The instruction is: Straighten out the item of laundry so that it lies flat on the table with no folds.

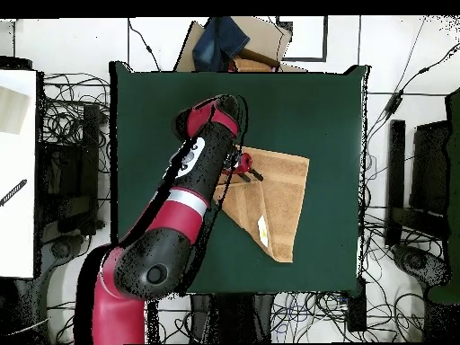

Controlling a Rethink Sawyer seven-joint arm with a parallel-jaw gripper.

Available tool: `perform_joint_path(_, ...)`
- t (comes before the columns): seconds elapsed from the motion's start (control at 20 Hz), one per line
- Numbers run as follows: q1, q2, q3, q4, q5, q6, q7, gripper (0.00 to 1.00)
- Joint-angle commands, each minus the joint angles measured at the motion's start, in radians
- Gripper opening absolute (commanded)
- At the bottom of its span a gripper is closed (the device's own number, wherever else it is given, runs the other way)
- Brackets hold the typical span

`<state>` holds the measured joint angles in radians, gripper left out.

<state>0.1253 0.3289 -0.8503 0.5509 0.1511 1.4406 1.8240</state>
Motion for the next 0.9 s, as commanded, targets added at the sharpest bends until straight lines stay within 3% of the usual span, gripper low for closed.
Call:
perform_joint_path(0.05, -0.008, 0.023, 0.086, -0.023, -0.005, 0.009, 0.098, 1.0)
perform_joint_path(0.9, -0.035, 0.049, 0.077, -0.079, 0.0, 0.031, 0.084, 1.0)
